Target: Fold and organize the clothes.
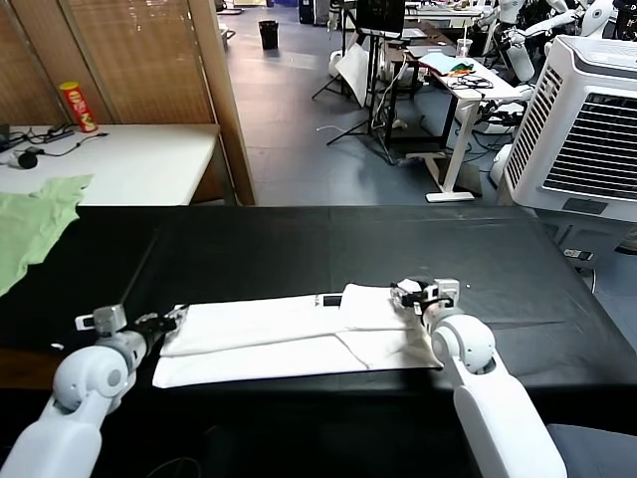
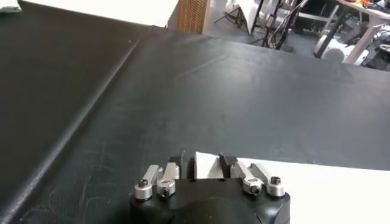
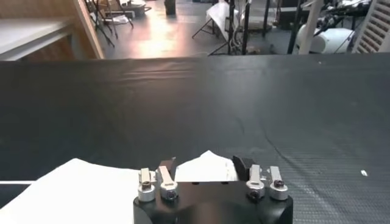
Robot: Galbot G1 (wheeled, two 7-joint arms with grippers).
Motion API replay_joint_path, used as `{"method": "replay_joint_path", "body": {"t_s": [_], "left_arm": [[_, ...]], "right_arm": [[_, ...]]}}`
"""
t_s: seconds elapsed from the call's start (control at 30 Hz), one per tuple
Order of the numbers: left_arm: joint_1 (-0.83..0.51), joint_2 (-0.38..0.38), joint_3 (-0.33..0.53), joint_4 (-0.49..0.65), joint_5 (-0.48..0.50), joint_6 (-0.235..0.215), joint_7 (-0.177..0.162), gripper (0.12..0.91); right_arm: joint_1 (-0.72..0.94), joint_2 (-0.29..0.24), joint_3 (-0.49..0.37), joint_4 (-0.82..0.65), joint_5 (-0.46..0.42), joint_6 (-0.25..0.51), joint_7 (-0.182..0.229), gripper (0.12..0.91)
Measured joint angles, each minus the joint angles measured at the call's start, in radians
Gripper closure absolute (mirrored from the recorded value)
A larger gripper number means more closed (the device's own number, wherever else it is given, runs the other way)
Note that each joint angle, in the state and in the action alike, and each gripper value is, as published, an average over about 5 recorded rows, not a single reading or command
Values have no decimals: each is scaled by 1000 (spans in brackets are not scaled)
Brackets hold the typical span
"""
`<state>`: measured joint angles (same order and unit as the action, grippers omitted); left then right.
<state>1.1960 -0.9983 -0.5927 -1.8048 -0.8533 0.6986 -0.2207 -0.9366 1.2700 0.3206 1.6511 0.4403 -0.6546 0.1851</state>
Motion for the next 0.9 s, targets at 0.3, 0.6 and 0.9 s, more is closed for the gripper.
{"method": "replay_joint_path", "body": {"t_s": [0.3, 0.6, 0.9], "left_arm": [[-13, -34, 22, 8, 152, -88, 64, 903], [-95, -82, 79, 71, 266, -149, 92, 904], [-150, -62, 94, 96, 230, -176, 132, 610]], "right_arm": [[-30, 41, 37, 7, -116, 61, 47, 882], [-38, 45, 76, -1, -131, 86, -18, 882], [-91, -12, 111, 77, -87, 76, -56, 489]]}}
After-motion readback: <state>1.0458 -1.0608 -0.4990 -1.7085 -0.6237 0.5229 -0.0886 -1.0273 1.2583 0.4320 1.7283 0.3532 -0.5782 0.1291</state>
